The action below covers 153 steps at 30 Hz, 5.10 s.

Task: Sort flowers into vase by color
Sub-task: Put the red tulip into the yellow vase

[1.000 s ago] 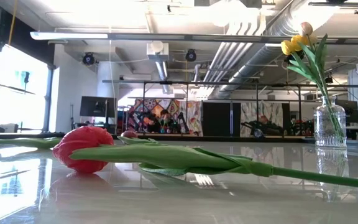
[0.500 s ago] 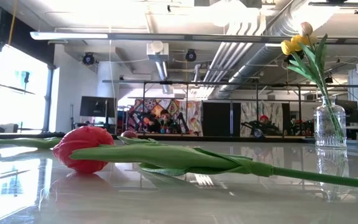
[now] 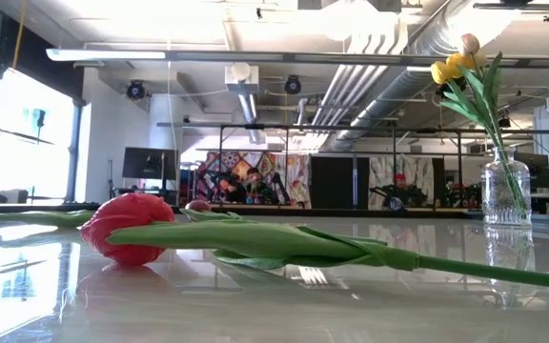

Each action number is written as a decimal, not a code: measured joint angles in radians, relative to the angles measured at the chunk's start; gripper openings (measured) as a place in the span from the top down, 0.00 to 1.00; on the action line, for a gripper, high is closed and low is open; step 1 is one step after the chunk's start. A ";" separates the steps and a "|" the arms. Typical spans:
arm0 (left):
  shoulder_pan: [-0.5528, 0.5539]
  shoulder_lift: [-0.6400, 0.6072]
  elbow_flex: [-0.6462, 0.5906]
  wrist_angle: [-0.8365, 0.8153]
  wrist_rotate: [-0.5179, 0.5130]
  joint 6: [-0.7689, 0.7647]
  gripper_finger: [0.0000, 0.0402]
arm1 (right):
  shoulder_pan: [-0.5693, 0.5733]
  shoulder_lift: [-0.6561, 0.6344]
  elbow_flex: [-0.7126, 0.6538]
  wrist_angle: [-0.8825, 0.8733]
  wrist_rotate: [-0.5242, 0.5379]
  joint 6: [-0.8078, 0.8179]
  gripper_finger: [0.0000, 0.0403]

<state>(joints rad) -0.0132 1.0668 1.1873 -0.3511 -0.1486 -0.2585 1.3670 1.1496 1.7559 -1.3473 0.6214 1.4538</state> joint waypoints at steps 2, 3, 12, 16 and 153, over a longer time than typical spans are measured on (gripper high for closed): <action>0.000 0.000 0.000 0.000 0.000 0.000 0.41 | -0.001 0.000 0.055 0.015 0.115 -0.091 0.63; 0.000 0.000 0.000 0.000 0.000 0.000 0.41 | -0.005 0.000 0.079 0.022 0.165 -0.141 0.63; 0.000 0.000 -0.001 0.055 -0.014 0.068 0.41 | -0.220 0.005 0.133 0.113 0.399 -0.496 0.63; 0.000 0.000 -0.001 0.094 -0.026 0.103 0.41 | -0.349 0.025 0.133 0.151 0.381 -0.538 0.63; -0.438 0.900 0.567 -0.949 -0.041 0.277 1.00 | -0.805 0.424 0.019 -0.224 -0.213 -0.464 0.63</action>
<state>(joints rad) -0.4507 1.9671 1.7544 -1.3004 -0.1896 0.0181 0.5615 1.5741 1.7753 -1.5710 0.4081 0.9901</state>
